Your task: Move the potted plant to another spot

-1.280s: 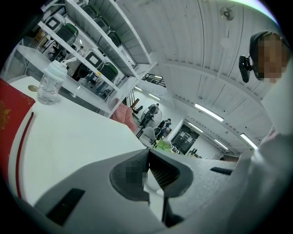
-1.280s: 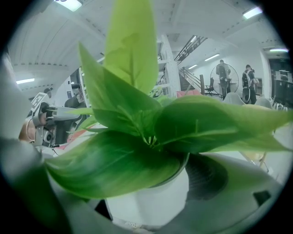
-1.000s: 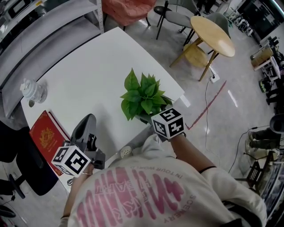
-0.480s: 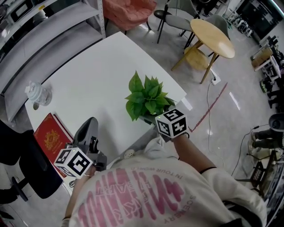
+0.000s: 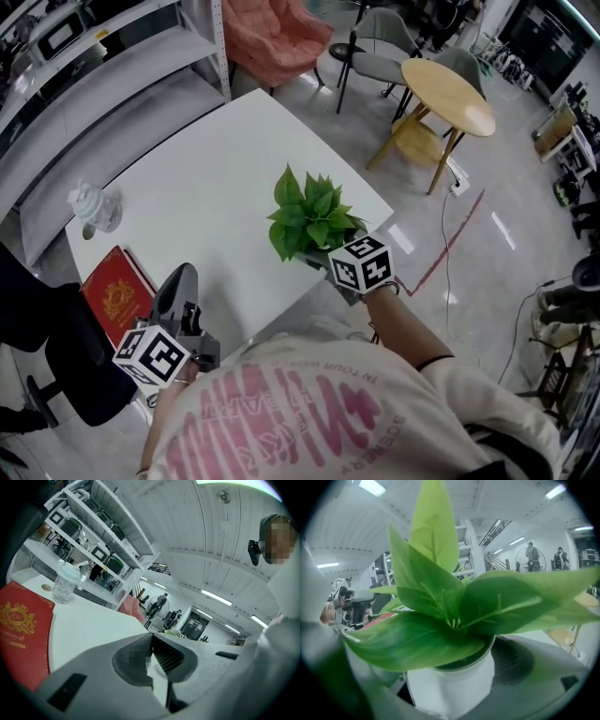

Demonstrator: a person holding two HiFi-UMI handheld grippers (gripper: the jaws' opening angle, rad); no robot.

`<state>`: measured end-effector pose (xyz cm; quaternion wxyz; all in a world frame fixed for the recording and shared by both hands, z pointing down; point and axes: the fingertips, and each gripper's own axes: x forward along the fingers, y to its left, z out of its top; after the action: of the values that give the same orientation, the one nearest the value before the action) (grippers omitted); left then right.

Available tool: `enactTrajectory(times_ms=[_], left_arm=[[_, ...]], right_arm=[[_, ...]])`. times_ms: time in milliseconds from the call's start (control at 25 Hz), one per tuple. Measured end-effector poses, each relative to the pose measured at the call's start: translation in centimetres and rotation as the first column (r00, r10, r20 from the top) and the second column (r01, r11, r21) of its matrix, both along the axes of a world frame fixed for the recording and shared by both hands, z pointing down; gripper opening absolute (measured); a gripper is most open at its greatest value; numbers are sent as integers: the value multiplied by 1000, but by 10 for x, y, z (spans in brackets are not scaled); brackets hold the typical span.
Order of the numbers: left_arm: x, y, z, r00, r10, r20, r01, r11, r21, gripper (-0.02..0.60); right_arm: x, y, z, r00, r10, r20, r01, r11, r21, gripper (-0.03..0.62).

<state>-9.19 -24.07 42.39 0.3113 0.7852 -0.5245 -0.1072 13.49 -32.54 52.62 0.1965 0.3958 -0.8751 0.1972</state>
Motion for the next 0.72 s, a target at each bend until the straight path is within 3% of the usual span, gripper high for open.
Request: enactTrajectory(times_ms=[320,720], left_arm=[[8,23,3,998,-50,29,51,998,-44,3],[41,70,-7,974,-221,42,223,972,-68,3]], right_arm=[[0,-3,2,999,-53,-7,53,998,-20,522],[0,-2,4,987,-143,-71,134,984,-121,522]])
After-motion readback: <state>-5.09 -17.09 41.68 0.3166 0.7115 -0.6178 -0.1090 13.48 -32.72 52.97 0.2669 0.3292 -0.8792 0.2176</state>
